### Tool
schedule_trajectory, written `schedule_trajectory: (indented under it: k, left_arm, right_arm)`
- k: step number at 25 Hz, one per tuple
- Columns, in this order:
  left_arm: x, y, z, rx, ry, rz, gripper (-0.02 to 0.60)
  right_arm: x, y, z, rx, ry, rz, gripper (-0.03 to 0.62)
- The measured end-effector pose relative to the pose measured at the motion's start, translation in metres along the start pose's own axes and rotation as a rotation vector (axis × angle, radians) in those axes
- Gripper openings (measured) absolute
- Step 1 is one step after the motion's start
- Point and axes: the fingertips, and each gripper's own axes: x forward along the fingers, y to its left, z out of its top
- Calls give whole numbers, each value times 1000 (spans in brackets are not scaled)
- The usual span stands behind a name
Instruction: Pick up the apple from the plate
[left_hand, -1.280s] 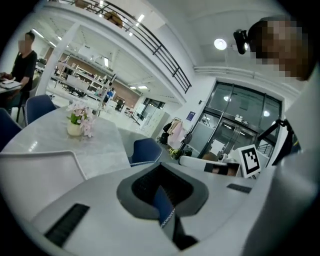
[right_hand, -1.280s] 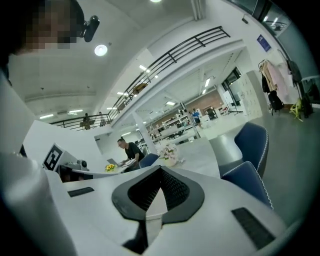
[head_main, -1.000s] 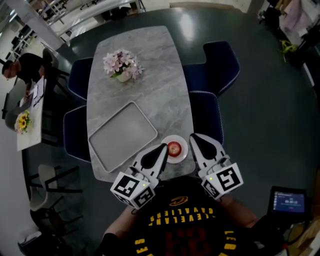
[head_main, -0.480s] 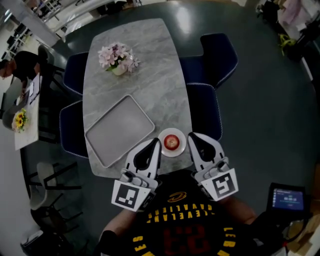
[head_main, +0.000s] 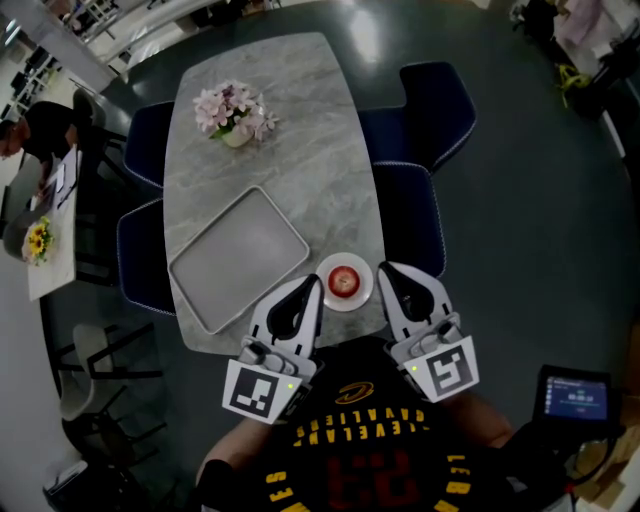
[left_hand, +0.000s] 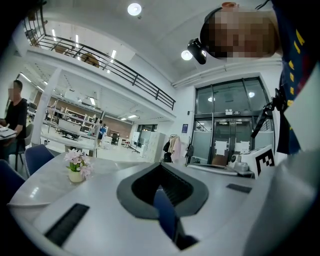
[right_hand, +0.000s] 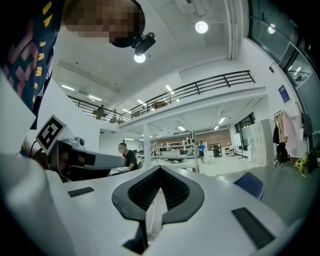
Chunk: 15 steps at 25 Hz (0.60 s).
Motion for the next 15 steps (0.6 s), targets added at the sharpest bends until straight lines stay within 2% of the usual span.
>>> schedule_trajectory:
  k: [15]
  left_arm:
    - [6, -6, 3, 41, 0, -32, 2]
  right_arm:
    - [-2, -1, 1, -32, 0, -1, 6]
